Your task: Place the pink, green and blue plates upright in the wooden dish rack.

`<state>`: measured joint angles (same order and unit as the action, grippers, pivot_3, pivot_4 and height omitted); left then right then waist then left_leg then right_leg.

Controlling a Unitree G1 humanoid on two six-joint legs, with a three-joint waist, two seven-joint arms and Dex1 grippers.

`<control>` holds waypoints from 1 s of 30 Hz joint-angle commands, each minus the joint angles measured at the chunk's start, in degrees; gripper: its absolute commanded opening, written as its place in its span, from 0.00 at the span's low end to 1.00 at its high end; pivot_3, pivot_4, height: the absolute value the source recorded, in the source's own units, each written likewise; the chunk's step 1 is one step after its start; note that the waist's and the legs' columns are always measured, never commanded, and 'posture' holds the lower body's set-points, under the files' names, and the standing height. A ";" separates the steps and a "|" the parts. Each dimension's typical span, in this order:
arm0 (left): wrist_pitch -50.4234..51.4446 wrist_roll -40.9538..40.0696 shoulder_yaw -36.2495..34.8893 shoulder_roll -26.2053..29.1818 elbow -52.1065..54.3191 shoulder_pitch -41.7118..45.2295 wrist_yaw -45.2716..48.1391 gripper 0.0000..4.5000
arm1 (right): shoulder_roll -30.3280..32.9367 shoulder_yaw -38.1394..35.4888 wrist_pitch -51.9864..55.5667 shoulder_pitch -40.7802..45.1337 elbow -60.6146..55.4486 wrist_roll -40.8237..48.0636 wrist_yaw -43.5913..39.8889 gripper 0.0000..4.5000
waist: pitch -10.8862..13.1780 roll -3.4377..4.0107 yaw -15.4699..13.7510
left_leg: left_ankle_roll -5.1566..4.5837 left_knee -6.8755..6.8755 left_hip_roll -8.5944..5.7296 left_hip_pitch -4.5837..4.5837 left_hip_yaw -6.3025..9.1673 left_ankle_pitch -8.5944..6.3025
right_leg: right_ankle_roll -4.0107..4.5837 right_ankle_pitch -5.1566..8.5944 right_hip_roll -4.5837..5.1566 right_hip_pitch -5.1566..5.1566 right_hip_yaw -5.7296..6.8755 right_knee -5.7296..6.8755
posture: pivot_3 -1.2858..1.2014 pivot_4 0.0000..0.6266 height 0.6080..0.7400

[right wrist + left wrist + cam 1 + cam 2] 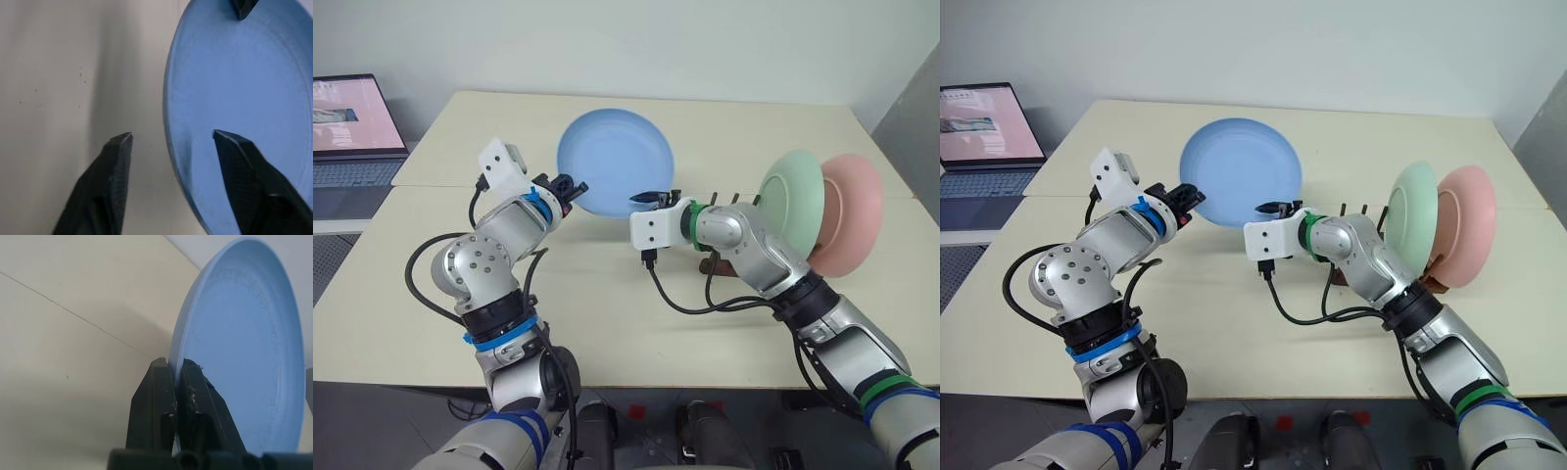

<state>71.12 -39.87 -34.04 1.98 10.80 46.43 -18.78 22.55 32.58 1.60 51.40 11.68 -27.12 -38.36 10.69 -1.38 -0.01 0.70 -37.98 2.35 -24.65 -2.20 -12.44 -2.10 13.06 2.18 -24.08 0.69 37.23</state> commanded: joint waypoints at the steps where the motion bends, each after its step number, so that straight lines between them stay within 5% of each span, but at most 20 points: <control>1: 0.97 -2.36 -0.20 -0.50 3.27 1.58 -0.71 0.00 | -0.78 -1.45 -1.71 1.11 -0.06 -1.37 1.78 0.27 | 0.00 0.00 0.06 | 0.00 0.00 0.01 0.00 0.01 0.00 | 0.01 0.00 -0.01 -0.01 0.01 0.01 | 0.52 0.24 1.00; 4: 2.57 -3.52 -0.41 -0.02 3.27 1.09 0.08 0.00 | -1.24 -2.21 -1.98 0.91 0.50 -1.75 2.57 0.03 | 0.00 0.00 0.12 | 0.04 0.01 0.02 0.00 0.04 0.02 | 0.02 -0.01 -0.03 -0.01 0.03 0.02 | 0.52 0.24 1.00; 10: 1.84 -2.95 3.82 7.70 2.11 -2.49 8.50 0.00 | -1.17 -4.29 -1.85 0.00 -2.00 -0.28 1.87 0.01 | 0.00 0.00 0.16 | 0.13 0.01 0.03 0.01 0.06 0.07 | 0.06 -0.04 -0.07 -0.02 0.04 0.07 | 0.52 0.24 1.00; 15: -10.11 -1.73 11.37 27.17 1.04 -6.75 35.73 0.30 | 0.46 -9.90 2.83 -1.01 -11.67 4.39 -1.57 0.00 | 0.02 -0.02 0.45 | 0.20 0.04 0.10 0.00 0.05 0.12 | 0.13 -0.05 -0.13 -0.15 0.03 0.19 | 0.52 0.24 1.00; 20: -27.68 4.70 21.81 38.40 2.91 -13.16 56.73 0.62 | 0.19 -18.17 14.15 -2.96 -23.56 13.21 -5.29 0.00 | 0.01 -0.01 0.13 | 0.24 0.13 0.14 0.16 -0.03 0.12 | 0.30 0.04 -0.13 -0.09 0.03 0.31 | 0.52 0.24 1.00; 25: -41.84 12.38 30.05 42.00 3.65 -16.92 67.55 0.97 | -5.73 -32.29 42.58 -3.96 -39.03 29.75 -4.87 0.00 | 0.01 -0.02 -0.24 | 0.24 0.08 0.32 0.14 -0.08 0.12 | 0.46 0.14 -0.04 -0.10 0.07 0.42 | 0.52 0.24 1.00; 30: -46.95 12.83 32.31 41.03 3.16 -16.43 73.34 0.99 | -9.90 -48.25 68.54 -3.79 -49.99 42.21 -0.75 0.00 | 0.01 -0.01 -0.10 | 0.23 0.06 0.33 0.17 -0.08 0.13 | 0.58 0.20 -0.05 -0.16 0.07 0.57 | 0.52 0.24 1.00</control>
<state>26.38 -26.97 -2.34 42.65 12.79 29.01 52.27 13.17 -10.49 63.28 46.94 -33.95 11.52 -40.96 10.70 -1.40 -0.11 0.93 -37.91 2.68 -24.48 -2.27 -12.31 -1.49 13.28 2.12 -24.24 0.76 37.80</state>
